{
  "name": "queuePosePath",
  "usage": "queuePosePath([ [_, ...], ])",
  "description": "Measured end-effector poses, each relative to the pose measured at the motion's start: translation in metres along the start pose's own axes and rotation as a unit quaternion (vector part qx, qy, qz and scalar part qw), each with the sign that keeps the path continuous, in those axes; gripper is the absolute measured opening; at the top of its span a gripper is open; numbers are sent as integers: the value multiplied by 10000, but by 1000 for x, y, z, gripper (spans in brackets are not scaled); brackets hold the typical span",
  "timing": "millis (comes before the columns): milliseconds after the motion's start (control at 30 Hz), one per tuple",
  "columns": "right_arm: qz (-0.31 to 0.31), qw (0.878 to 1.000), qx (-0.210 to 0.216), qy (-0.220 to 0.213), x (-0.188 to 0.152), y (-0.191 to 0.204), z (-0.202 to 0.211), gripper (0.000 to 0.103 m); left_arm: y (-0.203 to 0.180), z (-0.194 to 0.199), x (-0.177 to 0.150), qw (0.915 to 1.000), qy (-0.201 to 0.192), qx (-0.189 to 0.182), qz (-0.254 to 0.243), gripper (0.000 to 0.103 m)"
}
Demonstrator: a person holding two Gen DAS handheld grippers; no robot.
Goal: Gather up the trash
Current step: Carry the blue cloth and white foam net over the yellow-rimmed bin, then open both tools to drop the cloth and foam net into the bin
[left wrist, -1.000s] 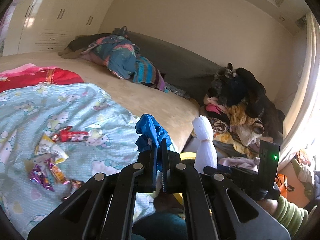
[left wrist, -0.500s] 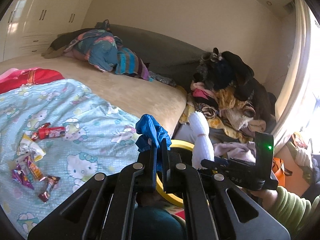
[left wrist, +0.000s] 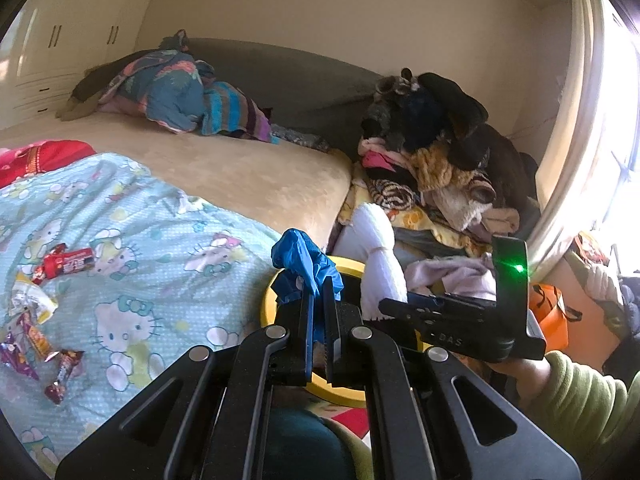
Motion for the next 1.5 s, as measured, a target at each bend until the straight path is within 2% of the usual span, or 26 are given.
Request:
queuePosePath([
  [600, -172, 9993, -175, 291, -20, -28, -14, 23, -24, -39, -25, 9983, 475, -268, -187, 4],
  [1000, -133, 9983, -157, 543, -30, -39, -20, 24, -30, -85, -46, 9940, 1011, -367, -200, 4],
  [1267, -139, 9980, -130, 597, -31, -44, -19, 27, -34, -109, -47, 9933, 1074, -393, -165, 4],
  [1333, -165, 9980, -159, 593, -31, -45, -19, 34, -31, -115, -46, 9932, 1100, -384, -69, 8],
  [1367, -214, 9979, -172, 581, -31, -47, -18, 38, -29, -116, -45, 9934, 1091, -344, -38, 19],
  [1400, -270, 9979, -165, 565, -30, -48, -17, 40, -28, -115, -45, 9937, 1080, -307, -12, 41],
  [1467, -335, 9979, -212, 507, -29, -50, -15, 52, -25, -109, -42, 9950, 973, -231, -26, 64],
  [1500, -366, 9979, -247, 468, -28, -51, -14, 53, -24, -105, -41, 9957, 912, -166, -89, 70],
])
Point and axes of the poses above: each gripper's, at about its wrist camera, not at the fingertips, and z roughly against the way its jaws point, y to its left, x to its top, the point moved 2 cm from there along -z, roughly the way its jaws point, and after that the axes turned 10 degrees about -y, right-handed, at the moved point
